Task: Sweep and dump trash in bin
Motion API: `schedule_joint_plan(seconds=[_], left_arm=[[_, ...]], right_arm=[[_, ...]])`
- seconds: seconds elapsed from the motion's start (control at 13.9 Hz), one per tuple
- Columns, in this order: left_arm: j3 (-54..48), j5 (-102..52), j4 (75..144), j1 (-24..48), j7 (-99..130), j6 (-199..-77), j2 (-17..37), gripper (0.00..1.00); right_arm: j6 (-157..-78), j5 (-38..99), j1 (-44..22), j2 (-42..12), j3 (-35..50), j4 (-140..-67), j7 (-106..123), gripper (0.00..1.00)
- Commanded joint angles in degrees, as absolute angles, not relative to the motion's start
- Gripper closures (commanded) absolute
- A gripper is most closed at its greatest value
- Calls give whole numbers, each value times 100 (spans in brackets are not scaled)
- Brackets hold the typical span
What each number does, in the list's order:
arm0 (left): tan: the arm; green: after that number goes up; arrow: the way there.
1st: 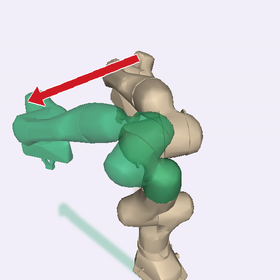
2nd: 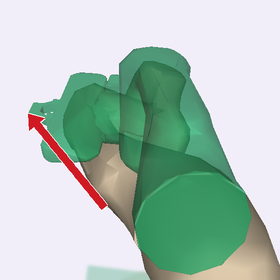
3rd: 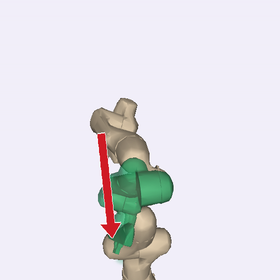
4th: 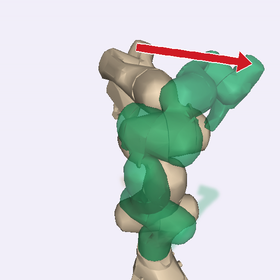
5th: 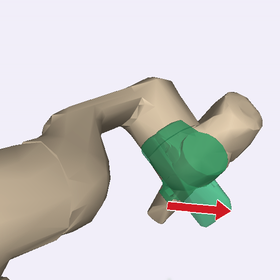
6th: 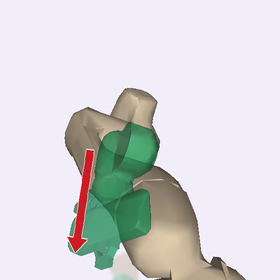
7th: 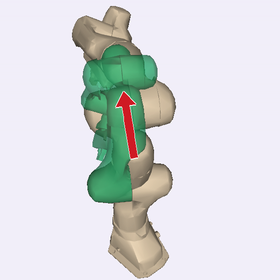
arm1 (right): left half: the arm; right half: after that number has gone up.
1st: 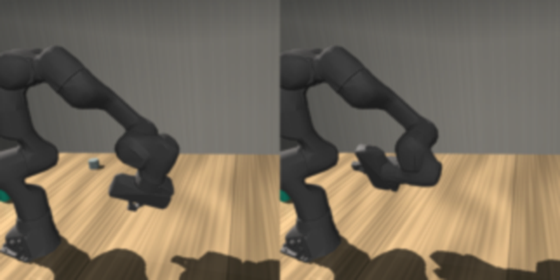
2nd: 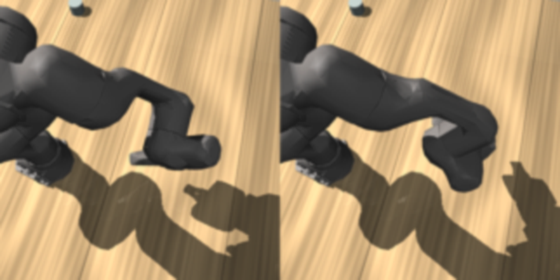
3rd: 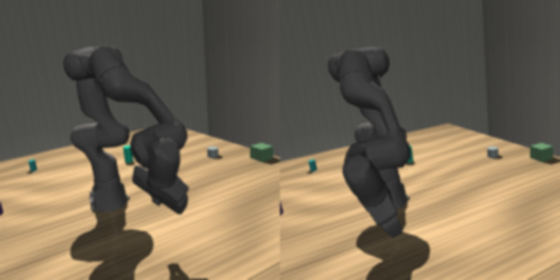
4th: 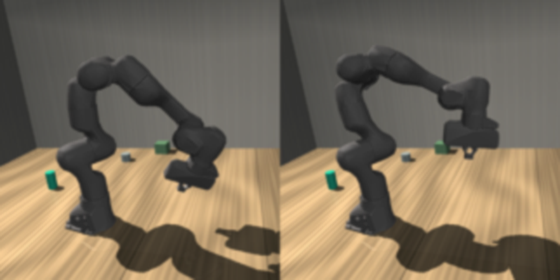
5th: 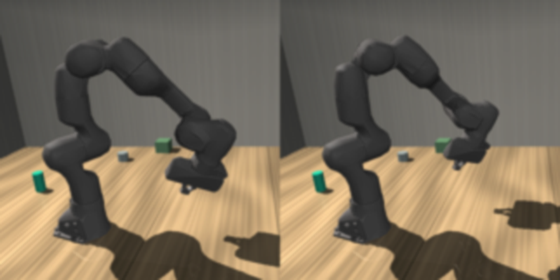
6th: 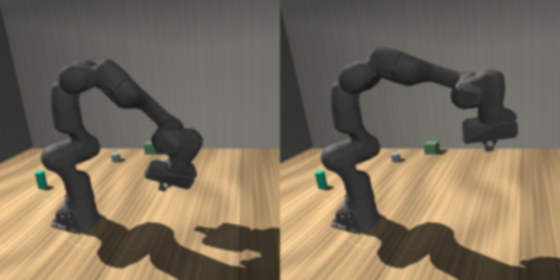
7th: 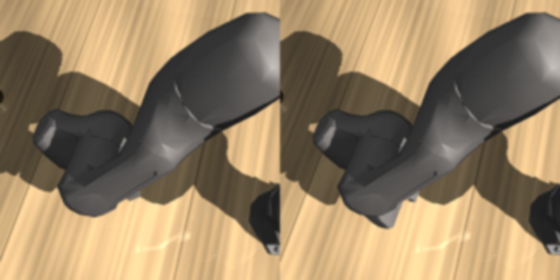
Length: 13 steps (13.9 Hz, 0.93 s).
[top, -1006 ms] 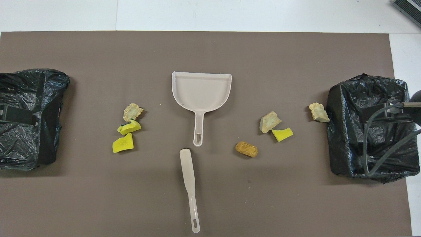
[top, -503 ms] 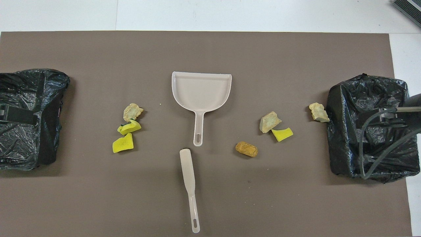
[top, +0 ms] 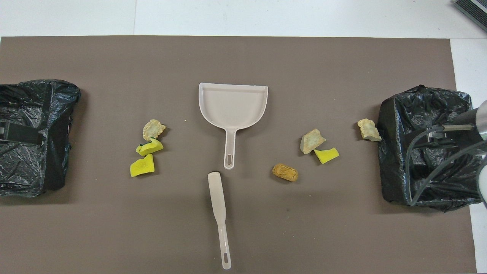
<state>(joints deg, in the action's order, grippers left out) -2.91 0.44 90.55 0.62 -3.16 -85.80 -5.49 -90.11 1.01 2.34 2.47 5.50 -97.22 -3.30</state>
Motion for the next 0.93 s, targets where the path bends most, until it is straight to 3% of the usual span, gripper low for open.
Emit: schedule_joint_plan(seconds=[0.0, 0.57, 0.86], left_arm=[[-316, 26, 9350, 219, -281, -8508, -790, 0], [-343, -97, 10685, 1686, 1045, -8955, -1405, 0], [-334, -290, 11643, 2336, 1510, -9411, -1853, 0]], right_arm=[[-9157, 150, 19, -96, 589, -9571, -754, 0], [-10510, 114, -1098, -1000, 606, -9563, -2029, 0], [-10476, 114, -1423, -1906, 615, -8746, -2476, 0]])
